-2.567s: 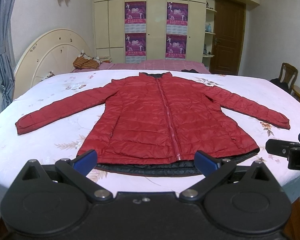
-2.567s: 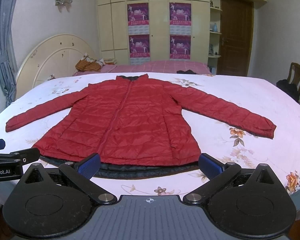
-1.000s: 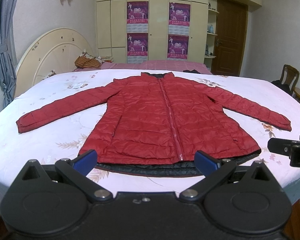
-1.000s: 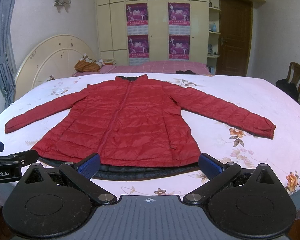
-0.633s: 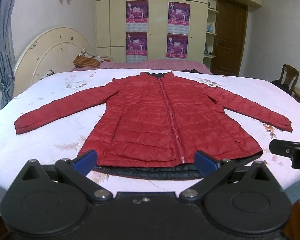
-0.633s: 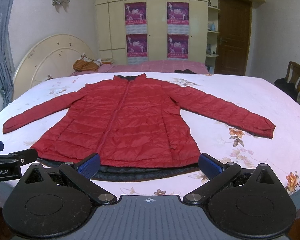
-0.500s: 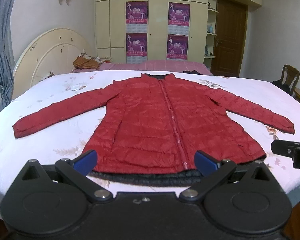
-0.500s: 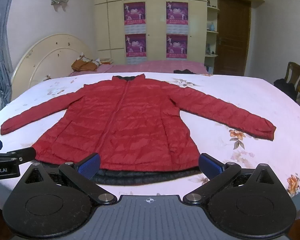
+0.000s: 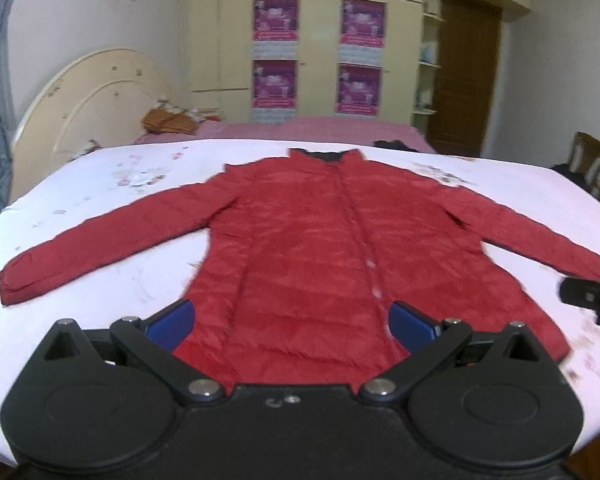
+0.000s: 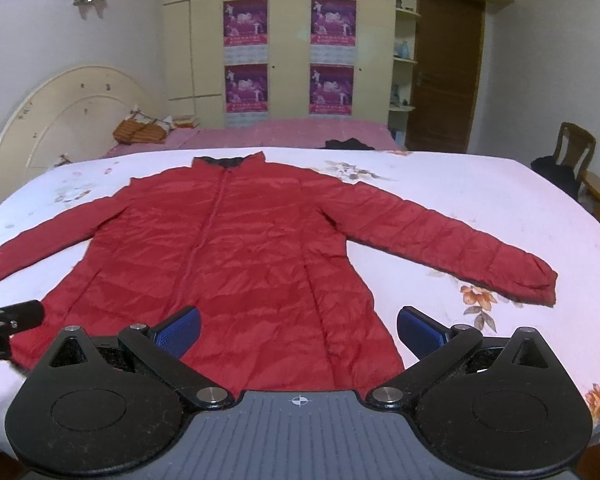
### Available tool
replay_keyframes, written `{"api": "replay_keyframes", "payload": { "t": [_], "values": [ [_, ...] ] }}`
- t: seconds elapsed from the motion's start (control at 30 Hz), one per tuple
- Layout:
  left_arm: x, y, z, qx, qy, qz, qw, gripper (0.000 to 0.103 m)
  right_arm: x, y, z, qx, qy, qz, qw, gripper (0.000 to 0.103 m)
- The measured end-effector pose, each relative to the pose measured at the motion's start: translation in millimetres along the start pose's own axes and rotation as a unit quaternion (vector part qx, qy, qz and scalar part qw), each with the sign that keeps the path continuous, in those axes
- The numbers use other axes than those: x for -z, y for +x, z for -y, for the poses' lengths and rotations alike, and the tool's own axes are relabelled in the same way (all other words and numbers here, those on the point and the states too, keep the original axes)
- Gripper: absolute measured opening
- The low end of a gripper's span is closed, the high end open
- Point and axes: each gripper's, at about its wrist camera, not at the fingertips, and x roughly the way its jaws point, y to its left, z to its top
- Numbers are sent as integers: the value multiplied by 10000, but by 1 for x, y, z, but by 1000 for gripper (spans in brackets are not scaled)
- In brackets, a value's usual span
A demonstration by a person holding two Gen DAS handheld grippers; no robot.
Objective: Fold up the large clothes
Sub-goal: 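Reach both grippers toward the jacket body beside the zipper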
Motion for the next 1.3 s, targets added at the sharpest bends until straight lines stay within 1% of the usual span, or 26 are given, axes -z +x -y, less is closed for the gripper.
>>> {"api": "replay_keyframes", "payload": {
  "t": [0.03, 0.13, 0.2, 0.3, 0.37, 0.47, 0.53, 0.7, 0.73, 0.77, 0.8, 0.87, 0.97, 1.07, 1.17, 1.2, 1.3],
  "values": [
    [-4, 7, -3, -7, -23, 12, 10000, 103, -4, 6, 0, 17, 27, -4, 10000, 103],
    [-18, 28, -11, 264, -74, -17, 9996, 103, -16, 30, 3, 197, 174, -10, 9997, 103],
    [-28, 43, -14, 347, 2, -4, 9994, 103, -22, 41, 11, 276, 378, 13, 9989, 103],
    [-38, 66, -15, 398, 96, -49, 9992, 103, -34, 58, 29, 483, 708, 74, 9963, 103],
    [-43, 80, -15, 618, 64, -113, 9980, 103, -37, 68, 44, 654, 932, 162, 9934, 103],
    [-46, 102, -12, 742, 4, -285, 9968, 103, -37, 80, 74, 953, 1329, 148, 9864, 103],
    [-48, 113, -9, 824, -16, -355, 9960, 103, -34, 86, 100, 1166, 1637, 195, 9794, 102],
    [-51, 145, 6, 767, 41, -464, 9960, 103, -25, 98, 161, 1692, 2211, 207, 9602, 102],
    [-52, 151, 9, 786, 73, -470, 9958, 103, -24, 103, 170, 1765, 2288, 184, 9572, 94],
    [-54, 156, 13, 755, 103, -471, 9960, 103, -21, 108, 184, 1825, 2397, 158, 9534, 64],
    [-57, 162, 16, 704, 123, -477, 9963, 103, -19, 112, 195, 1919, 2533, 88, 9481, 57],
    [-63, 172, 22, 673, 120, -510, 9964, 103, -12, 121, 222, 1987, 2915, -4, 9357, 57],
    [-72, 190, 36, 624, 217, -523, 9964, 103, 0, 133, 253, 1987, 3436, 12, 9178, 57],
    [-78, 208, 50, 579, 251, -638, 9960, 103, 11, 147, 278, 1906, 3912, 46, 9004, 57],
    [-81, 221, 61, 563, 268, -676, 9958, 103, 23, 154, 293, 1856, 4255, 73, 8857, 57],
    [-81, 225, 63, 557, 276, -704, 9956, 103, 26, 155, 297, 1841, 4343, 130, 8817, 57],
    [-81, 233, 67, 521, 303, -746, 9954, 103, 27, 153, 299, 1836, 4376, 311, 8797, 57]
  ]
}}
